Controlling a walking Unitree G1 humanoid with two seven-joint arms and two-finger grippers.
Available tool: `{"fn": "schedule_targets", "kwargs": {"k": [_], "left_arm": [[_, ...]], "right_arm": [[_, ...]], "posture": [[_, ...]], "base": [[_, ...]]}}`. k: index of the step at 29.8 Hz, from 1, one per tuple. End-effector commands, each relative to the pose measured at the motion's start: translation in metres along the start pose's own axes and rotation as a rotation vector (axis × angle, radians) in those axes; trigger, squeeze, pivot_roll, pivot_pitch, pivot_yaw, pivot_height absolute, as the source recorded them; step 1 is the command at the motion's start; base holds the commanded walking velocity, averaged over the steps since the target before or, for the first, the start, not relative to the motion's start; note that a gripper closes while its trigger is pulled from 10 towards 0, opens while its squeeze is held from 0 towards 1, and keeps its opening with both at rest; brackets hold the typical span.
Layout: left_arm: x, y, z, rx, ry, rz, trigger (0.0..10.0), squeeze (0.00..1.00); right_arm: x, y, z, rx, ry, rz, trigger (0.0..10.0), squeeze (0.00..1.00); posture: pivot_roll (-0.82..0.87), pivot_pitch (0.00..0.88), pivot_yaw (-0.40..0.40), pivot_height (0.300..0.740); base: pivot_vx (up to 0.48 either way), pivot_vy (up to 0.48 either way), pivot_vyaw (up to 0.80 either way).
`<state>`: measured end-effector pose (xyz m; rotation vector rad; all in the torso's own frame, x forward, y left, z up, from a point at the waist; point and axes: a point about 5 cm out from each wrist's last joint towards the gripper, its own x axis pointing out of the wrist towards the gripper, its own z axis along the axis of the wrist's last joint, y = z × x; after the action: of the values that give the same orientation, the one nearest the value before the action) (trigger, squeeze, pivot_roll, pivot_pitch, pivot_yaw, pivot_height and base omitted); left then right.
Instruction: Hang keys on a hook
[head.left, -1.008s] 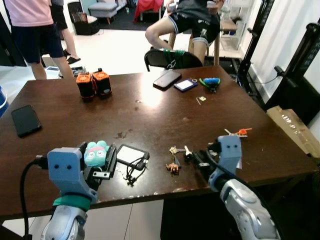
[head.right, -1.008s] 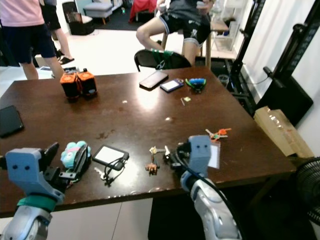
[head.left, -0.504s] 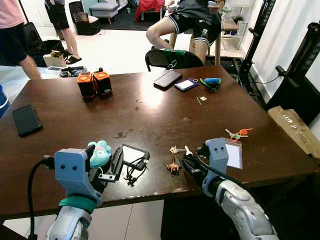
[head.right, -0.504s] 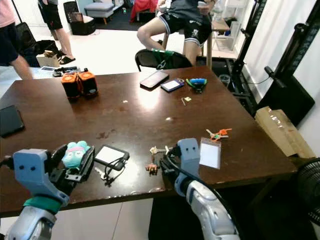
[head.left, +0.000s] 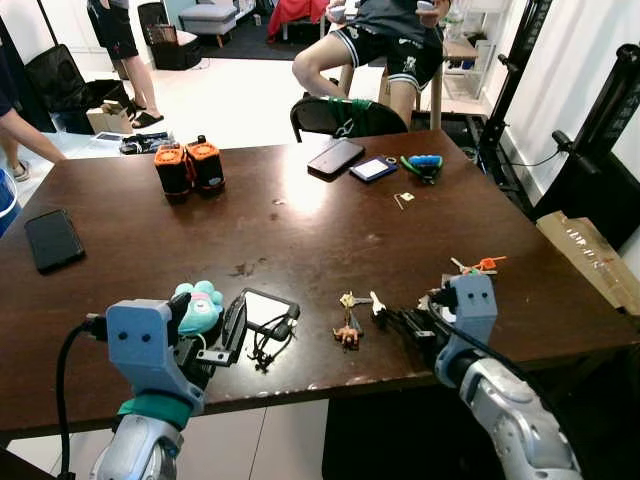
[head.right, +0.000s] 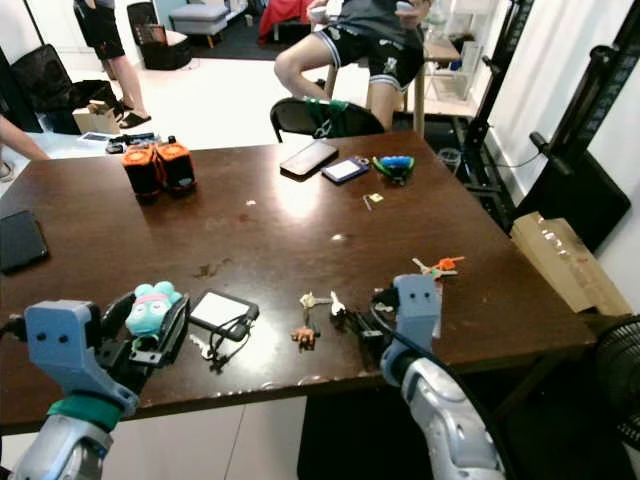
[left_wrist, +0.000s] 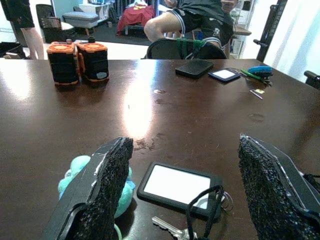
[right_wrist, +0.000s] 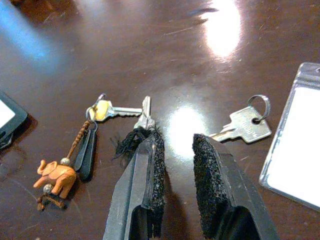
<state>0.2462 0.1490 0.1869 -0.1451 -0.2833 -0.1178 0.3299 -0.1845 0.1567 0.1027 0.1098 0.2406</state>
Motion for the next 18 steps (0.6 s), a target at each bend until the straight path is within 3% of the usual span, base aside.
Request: {"fn": "schedule_targets", "kwargs": {"k": [1, 18], "left_arm": [[-0.0033, 0.0025, 0.0001, 0.006, 0.012, 0.005, 10.0, 0.0], [-0.0017, 0.0003, 0.0003, -0.003, 0.017, -0.008, 10.0, 0.0]], "right_arm": [[0.0006, -0.0008, -0.0026, 0.016, 0.007, 0.014, 10.0, 0.0], [0.002, 0.0081, -0.0048, 0.01, 0.021, 0.069, 10.0, 0.0]], "posture": [[-0.15, 0.141, 0.137, 0.74], [-0.14, 0.16, 0.146, 0.74]], "base": [[0.0, 0.0, 0.0], [0.0, 0.0, 0.0]]}}
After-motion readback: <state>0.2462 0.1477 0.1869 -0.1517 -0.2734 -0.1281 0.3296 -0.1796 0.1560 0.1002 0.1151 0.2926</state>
